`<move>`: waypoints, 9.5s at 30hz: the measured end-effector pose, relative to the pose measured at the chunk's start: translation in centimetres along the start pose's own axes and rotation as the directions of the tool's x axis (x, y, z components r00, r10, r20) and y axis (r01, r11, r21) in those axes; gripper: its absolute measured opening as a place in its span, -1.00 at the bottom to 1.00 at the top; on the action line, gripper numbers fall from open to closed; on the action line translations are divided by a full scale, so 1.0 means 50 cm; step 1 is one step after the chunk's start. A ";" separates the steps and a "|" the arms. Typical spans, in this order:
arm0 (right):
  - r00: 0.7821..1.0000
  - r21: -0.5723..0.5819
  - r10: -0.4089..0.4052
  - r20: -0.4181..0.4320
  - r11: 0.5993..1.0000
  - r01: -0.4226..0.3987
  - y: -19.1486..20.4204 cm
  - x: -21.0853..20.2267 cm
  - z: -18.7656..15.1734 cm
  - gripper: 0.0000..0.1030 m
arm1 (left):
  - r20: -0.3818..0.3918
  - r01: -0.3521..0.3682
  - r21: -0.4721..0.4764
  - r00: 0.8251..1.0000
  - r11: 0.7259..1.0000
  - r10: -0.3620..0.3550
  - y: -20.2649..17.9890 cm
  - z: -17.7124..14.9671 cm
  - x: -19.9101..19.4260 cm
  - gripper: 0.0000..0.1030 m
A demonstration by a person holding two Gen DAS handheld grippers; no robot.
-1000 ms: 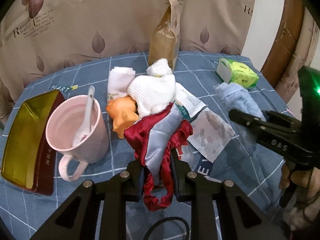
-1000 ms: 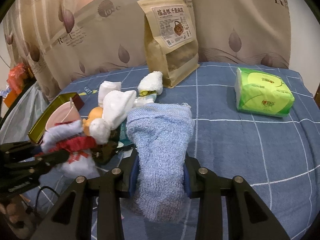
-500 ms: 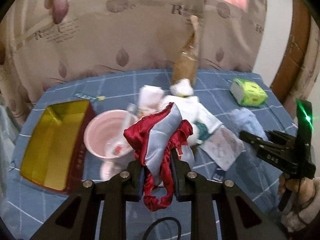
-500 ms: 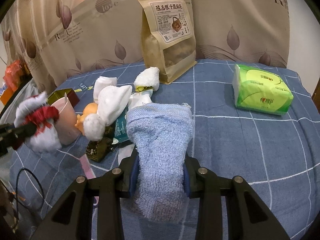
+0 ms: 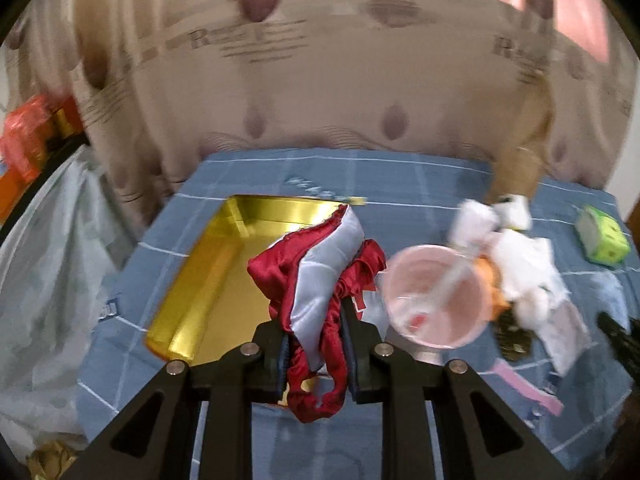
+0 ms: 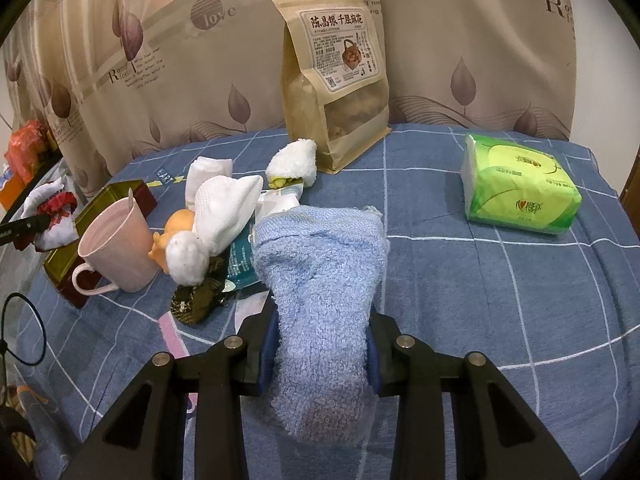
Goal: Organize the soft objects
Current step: 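Carry the red-and-white sock bundle into the gold tin tray and release it with the left tool, then carry the blue towel to the gold tin tray and release it with the right tool, then move the right tool back to the pile and grasp the pink-flowered wipe packet, then grasp the white sock ball with the left tool, then carry the white sock ball into the gold tin tray with the left tool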
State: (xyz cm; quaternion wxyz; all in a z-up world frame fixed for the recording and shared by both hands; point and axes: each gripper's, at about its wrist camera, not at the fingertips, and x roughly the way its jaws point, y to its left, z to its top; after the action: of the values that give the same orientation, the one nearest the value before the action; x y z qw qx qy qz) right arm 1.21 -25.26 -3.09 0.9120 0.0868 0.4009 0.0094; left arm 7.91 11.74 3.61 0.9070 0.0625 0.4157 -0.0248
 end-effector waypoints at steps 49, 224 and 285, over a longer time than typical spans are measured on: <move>0.992 -0.090 -0.124 0.019 0.988 0.125 0.044 0.003 -0.007 -0.36 | -0.080 -0.224 -0.079 0.973 0.971 0.218 0.154 -0.068 0.137 0.07; 0.991 0.051 -0.117 -0.071 0.991 0.121 -0.026 0.135 -0.027 -0.38 | -0.096 0.297 0.217 0.954 0.930 -0.283 -0.361 -0.059 0.033 0.17; 0.990 0.045 -0.115 -0.075 0.992 0.119 -0.012 0.133 -0.026 -0.30 | 0.000 0.096 0.027 0.995 0.995 -0.096 -0.076 0.034 0.009 -0.61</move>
State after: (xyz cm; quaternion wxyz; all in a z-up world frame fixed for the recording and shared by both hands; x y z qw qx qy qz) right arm 4.73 -25.09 -8.93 0.8934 0.0852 0.4383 -0.0509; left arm 9.11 7.76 4.05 0.9041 0.0548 0.4172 -0.0742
